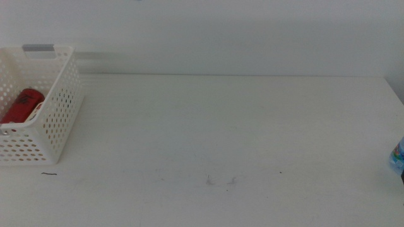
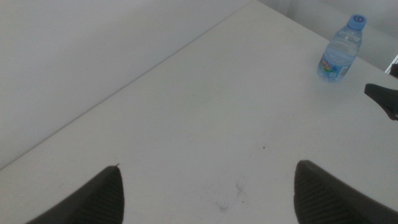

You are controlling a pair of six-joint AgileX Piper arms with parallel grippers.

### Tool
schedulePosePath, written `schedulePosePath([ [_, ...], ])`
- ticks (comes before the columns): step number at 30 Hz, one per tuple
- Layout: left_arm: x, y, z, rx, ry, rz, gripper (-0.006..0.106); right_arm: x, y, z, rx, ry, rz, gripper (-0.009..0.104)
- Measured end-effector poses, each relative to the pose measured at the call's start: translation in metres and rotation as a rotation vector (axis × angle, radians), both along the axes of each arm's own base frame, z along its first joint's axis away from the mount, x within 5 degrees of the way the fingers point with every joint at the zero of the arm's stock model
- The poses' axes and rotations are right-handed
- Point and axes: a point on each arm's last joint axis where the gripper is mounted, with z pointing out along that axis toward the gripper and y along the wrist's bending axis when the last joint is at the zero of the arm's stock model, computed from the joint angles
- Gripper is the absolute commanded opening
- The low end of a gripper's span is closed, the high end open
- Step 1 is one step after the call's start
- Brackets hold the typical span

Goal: Use arms to grab the bottles and put them into the dustbin to the left of the table.

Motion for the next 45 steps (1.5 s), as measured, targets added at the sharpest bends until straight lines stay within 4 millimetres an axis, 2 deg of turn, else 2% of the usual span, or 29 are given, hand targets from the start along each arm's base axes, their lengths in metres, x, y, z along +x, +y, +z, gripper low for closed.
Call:
schedulePosePath([
  [7,0.0,0.0,0.0,0.0,0.0,0.0,0.094,0.008,-0.004,-0.008,0.014,0.004,-0.007,0.087],
  [12,0.0,0.0,0.0,0.0,0.0,0.0,0.094,0.004,-0.025,-0.014,0.031,0.027,-0.148,0.087],
  [16,0.0,0.0,0.0,0.001,-0.001,-0.001,0.094,0.003,-0.033,-0.011,0.075,-0.025,-0.216,0.087],
  [22,0.0,0.0,0.0,0.001,-0.001,-0.001,0.094,0.008,-0.032,-0.006,0.058,-0.103,-0.186,0.087],
  [27,0.0,0.0,0.0,0.001,-0.001,-0.001,0.094,0.016,-0.032,-0.013,0.06,-0.147,-0.139,0.087],
  [32,0.0,0.0,0.0,0.001,-0.001,-0.001,0.094,0.018,-0.037,-0.025,0.054,-0.094,-0.179,0.087],
  [36,0.0,0.0,0.0,0.001,-0.001,-0.001,0.094,0.02,-0.035,-0.033,0.063,-0.051,-0.146,0.087],
  [45,0.0,0.0,0.0,0.001,-0.001,-0.001,0.094,0.042,-0.043,-0.036,0.054,-0.06,-0.113,0.087],
])
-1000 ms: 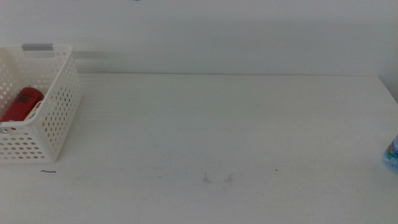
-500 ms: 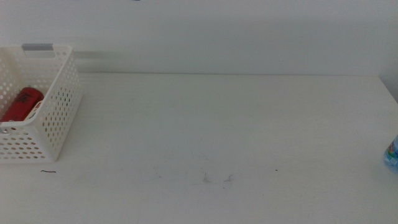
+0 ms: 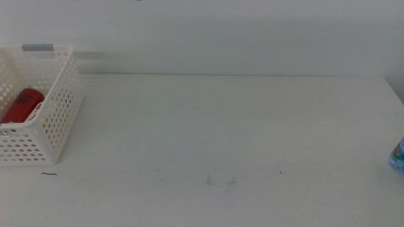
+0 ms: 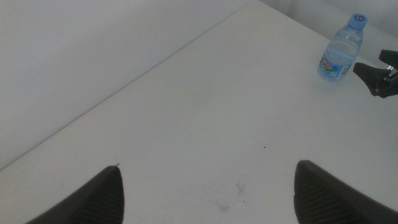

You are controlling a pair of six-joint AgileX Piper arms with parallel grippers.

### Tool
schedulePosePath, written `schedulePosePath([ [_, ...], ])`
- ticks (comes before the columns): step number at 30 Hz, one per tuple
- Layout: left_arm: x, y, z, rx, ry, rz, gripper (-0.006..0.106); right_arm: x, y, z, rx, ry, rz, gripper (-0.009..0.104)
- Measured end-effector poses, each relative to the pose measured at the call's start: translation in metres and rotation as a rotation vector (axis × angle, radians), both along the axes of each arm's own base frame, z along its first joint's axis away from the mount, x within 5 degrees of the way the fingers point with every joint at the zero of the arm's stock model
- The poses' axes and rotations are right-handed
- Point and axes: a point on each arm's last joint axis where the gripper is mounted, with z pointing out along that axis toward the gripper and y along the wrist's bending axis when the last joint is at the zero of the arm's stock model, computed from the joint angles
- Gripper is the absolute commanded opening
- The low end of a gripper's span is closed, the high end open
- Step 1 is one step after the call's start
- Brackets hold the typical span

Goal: Use arms to grab the bottles and put them into the dustbin to the left of the table.

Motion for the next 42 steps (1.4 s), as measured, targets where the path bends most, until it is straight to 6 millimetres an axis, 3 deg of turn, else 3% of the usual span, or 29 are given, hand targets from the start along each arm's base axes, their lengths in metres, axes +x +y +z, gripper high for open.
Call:
schedulePosePath([
  [10,0.0,0.0,0.0,0.0,0.0,0.0,0.094,0.031,0.0,-0.011,-0.007,0.008,0.076,0.087],
  [21,0.0,0.0,0.0,0.0,0.0,0.0,0.094,0.062,-0.01,-0.03,-0.004,0.024,0.031,0.085],
  [23,0.0,0.0,0.0,0.0,0.0,0.0,0.094,0.066,-0.011,-0.029,-0.01,0.014,0.032,0.073],
  [24,0.0,0.0,0.0,0.0,0.0,0.0,0.094,0.068,-0.012,-0.028,-0.013,0.007,0.032,0.058],
  [26,0.0,0.0,0.0,0.0,0.0,0.0,0.094,0.071,-0.012,-0.028,-0.017,0.005,0.041,0.013],
  [27,0.0,0.0,0.0,0.0,0.0,0.0,0.094,0.072,-0.01,-0.028,-0.017,0.006,0.05,0.0],
  [29,0.0,0.0,0.0,0.0,0.0,0.0,0.094,0.073,-0.004,-0.027,-0.016,0.013,0.063,-0.001],
  [32,0.0,0.0,0.0,0.0,0.0,0.0,0.094,0.081,0.021,-0.019,-0.016,0.015,0.132,-0.003],
  [34,0.0,0.0,0.0,0.0,0.0,0.0,0.094,0.095,0.051,-0.009,-0.021,0.005,0.23,-0.003],
  [38,0.0,0.0,0.0,0.0,0.0,0.0,0.094,0.146,0.126,0.022,-0.042,-0.039,0.459,-0.003],
  [42,0.0,0.0,0.0,0.0,0.0,0.0,0.094,0.195,0.216,0.045,-0.111,-0.09,0.737,-0.003],
])
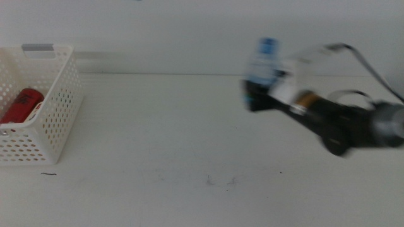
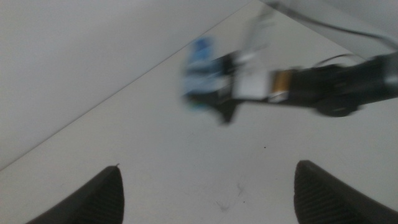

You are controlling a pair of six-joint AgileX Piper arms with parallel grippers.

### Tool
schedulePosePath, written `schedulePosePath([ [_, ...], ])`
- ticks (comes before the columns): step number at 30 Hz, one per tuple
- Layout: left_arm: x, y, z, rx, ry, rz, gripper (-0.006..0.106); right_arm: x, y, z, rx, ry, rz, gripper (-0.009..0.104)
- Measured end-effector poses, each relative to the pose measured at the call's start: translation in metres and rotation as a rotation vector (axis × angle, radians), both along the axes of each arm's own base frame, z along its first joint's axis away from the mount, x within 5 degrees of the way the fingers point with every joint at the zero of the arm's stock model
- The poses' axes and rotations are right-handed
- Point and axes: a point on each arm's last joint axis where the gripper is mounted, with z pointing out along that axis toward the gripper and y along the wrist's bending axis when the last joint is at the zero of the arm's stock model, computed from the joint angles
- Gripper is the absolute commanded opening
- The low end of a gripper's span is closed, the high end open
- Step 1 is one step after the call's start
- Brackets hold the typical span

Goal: Use arms to grab the bottles and put them into the dustbin to the left of the table.

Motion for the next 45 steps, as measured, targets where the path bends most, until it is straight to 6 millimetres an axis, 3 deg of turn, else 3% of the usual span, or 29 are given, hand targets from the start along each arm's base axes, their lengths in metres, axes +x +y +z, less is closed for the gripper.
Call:
schedulePosePath([
  [3,0.0,0.0,0.0,0.0,0.0,0.0,0.094,0.022,0.062,0.002,0.0,-0.005,0.156,-0.003],
  [6,0.0,0.0,0.0,0.0,0.0,0.0,0.094,0.036,0.102,-0.005,0.011,0.01,0.234,-0.003],
  [9,0.0,0.0,0.0,0.0,0.0,0.0,0.094,0.042,0.12,-0.025,0.005,0.049,0.264,-0.003],
  [14,0.0,0.0,0.0,0.0,0.0,0.0,0.094,0.043,0.124,-0.054,-0.027,0.108,0.269,0.005],
  [16,0.0,0.0,0.0,0.0,0.0,0.0,0.094,0.045,0.125,-0.052,-0.025,0.103,0.267,0.018],
  [18,0.0,0.0,0.0,0.0,0.0,0.0,0.094,0.045,0.125,-0.054,-0.033,0.112,0.262,0.042],
  [21,0.0,0.0,0.0,0.0,0.0,0.0,0.094,0.044,0.123,-0.048,-0.063,0.145,0.237,0.092],
  [22,0.0,0.0,0.0,0.0,0.0,0.0,0.094,0.044,0.121,-0.044,-0.083,0.163,0.219,0.092],
  [24,0.0,0.0,0.0,0.0,0.0,0.0,0.094,0.039,0.114,-0.031,-0.118,0.202,0.182,0.091],
  [27,0.0,0.0,0.0,0.0,0.0,0.0,0.094,0.024,0.094,0.004,-0.126,0.267,0.099,0.091],
  [30,0.0,0.0,0.0,0.0,0.0,0.0,0.094,-0.002,0.064,0.062,-0.078,0.287,-0.004,0.091],
  [35,0.0,0.0,0.0,0.0,0.0,0.0,0.094,-0.065,0.02,0.149,-0.087,0.257,-0.107,0.088],
  [39,0.0,0.0,0.0,0.0,0.0,0.0,0.094,-0.121,-0.004,0.204,-0.064,0.238,-0.098,0.088],
  [41,0.0,0.0,0.0,0.0,0.0,0.0,0.094,-0.148,-0.015,0.224,-0.048,0.247,-0.06,0.088],
  [45,0.0,0.0,0.0,0.0,0.0,0.0,0.094,-0.187,-0.028,0.245,-0.063,0.33,0.027,0.088],
])
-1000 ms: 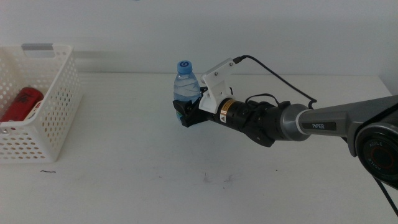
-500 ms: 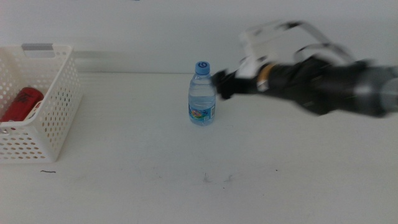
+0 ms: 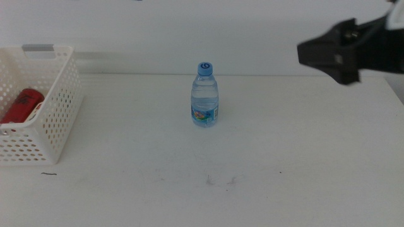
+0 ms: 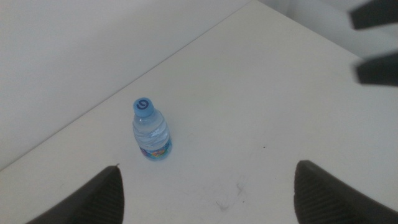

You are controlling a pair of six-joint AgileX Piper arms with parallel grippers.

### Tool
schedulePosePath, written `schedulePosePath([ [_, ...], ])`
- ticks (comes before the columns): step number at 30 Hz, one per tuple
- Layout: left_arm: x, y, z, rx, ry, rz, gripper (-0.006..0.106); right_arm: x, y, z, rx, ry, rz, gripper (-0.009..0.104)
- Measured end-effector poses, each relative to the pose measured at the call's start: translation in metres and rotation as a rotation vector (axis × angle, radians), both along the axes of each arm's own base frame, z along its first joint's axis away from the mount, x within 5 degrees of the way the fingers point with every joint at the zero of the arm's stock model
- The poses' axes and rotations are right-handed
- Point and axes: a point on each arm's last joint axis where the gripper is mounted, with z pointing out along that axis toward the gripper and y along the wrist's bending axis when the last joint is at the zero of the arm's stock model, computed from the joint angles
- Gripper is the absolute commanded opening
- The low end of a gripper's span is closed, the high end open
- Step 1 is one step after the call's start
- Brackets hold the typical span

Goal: Use arms to grab the bottles and put them into the dustbin to the left of the table.

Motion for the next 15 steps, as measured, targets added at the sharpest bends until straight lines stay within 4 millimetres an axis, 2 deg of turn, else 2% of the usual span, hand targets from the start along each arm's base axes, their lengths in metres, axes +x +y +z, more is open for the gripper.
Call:
schedulePosePath([
  [4,0.0003,0.0005,-0.0002,0.005,-0.002,0.004,0.094,-0.0136,-0.0033,0.0044,-0.022,0.046,0.053,0.088],
  [15,0.0012,0.0018,-0.0007,0.021,-0.008,0.015,0.094,-0.0148,-0.0032,0.003,-0.034,0.06,0.065,0.088],
])
